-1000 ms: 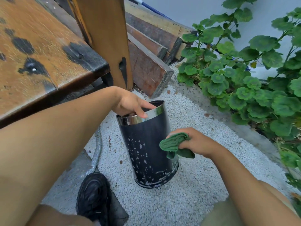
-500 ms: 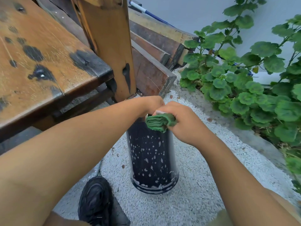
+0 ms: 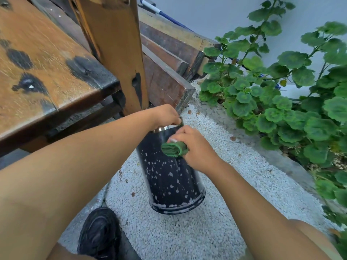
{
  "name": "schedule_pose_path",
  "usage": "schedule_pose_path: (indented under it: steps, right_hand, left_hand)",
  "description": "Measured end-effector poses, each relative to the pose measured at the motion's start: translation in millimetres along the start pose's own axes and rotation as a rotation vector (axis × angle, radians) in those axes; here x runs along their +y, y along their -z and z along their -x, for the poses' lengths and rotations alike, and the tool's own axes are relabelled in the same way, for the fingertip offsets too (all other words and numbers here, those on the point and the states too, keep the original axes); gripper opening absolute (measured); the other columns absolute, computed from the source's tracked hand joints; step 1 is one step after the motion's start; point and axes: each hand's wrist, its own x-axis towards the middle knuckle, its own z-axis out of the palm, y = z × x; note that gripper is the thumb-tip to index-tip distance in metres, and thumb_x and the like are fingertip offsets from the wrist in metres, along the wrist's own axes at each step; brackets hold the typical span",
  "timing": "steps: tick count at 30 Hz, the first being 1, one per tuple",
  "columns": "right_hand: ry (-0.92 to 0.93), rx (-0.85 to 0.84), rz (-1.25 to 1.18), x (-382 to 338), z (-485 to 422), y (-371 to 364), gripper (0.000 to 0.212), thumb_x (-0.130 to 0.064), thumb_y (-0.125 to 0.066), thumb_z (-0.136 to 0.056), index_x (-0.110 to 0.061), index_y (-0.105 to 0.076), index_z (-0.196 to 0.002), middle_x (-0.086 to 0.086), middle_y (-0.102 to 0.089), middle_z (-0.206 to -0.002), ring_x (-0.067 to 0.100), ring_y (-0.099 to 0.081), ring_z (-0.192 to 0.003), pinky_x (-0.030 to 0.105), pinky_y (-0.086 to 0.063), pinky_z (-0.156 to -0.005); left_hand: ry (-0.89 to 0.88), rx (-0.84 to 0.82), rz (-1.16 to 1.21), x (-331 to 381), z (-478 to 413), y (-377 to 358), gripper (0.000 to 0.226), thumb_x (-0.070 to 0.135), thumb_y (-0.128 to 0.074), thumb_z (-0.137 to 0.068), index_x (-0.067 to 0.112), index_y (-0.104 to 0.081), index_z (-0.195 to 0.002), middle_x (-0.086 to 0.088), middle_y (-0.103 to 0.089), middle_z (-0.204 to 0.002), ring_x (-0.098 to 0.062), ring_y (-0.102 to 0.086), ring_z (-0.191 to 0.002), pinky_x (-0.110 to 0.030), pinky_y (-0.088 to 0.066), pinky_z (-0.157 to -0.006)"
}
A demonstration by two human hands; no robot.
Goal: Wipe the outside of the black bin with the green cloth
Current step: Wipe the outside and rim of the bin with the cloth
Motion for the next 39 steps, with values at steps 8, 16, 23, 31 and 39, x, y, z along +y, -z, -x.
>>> schedule_pose_path:
  steps: [8,16,23,31,39]
  right_hand:
    - [0.004,-0.121,0.045,21.3,64.7,-32.0,0.048,0.004,-0.068,-0.084,-0.033,-0.069,-0.113,-0.018,-0.045,-0.109,0.011,-0.042,-0.108,0.031,-0.046,-0.091]
    - [-0.062,-0.193,0.033,43.6,92.6,-26.6,0.044,0.002,-0.065,-0.088,-0.036,-0.069,-0.112,-0.022,-0.045,-0.105,0.005,-0.043,-0.106,0.030,-0.047,-0.091]
    - [-0.138,-0.174,-0.154,54.9,90.1,10.0,0.041,0.006,-0.064,-0.087,-0.030,-0.075,-0.104,-0.008,-0.062,-0.105,0.009,-0.062,-0.101,0.043,-0.052,-0.093]
    - [-0.012,0.038,-0.093,10.9,29.2,54.4,0.039,0.001,-0.062,-0.088,-0.027,-0.074,-0.111,-0.004,-0.058,-0.105,0.014,-0.057,-0.097,0.037,-0.051,-0.087]
    - [0.132,0.087,0.431,-21.0,-18.3,26.7,0.048,0.008,-0.062,-0.076,-0.019,-0.066,-0.115,0.003,-0.050,-0.111,0.029,-0.045,-0.102,0.045,-0.048,-0.080]
  left_hand:
    - [0.082,0.025,0.005,-10.9,-4.6,12.8,0.013,0.027,-0.054,-0.099,0.014,-0.057,-0.095,-0.004,-0.036,-0.061,-0.019,-0.028,-0.050,-0.026,-0.030,-0.047]
    - [-0.042,0.087,0.059,2.0,-7.9,-3.1,0.042,0.036,-0.059,-0.095,0.011,-0.042,-0.066,-0.004,-0.032,-0.056,-0.016,-0.026,-0.046,-0.028,-0.028,-0.051]
    - [-0.078,-0.106,0.150,-16.0,-9.8,-2.5,0.019,0.031,-0.064,-0.094,0.018,-0.069,-0.107,-0.002,-0.056,-0.140,-0.018,-0.045,-0.134,-0.037,-0.029,-0.115]
    - [0.072,-0.099,0.038,-24.8,-14.8,2.6,0.085,0.074,-0.041,-0.087,0.016,-0.040,-0.149,-0.002,-0.026,-0.161,-0.026,-0.025,-0.148,-0.047,-0.019,-0.118]
    - [-0.033,-0.063,0.354,-25.6,-9.0,2.5,0.018,0.019,-0.061,-0.084,0.008,-0.076,-0.084,-0.012,-0.064,-0.084,-0.027,-0.051,-0.077,-0.038,-0.041,-0.069]
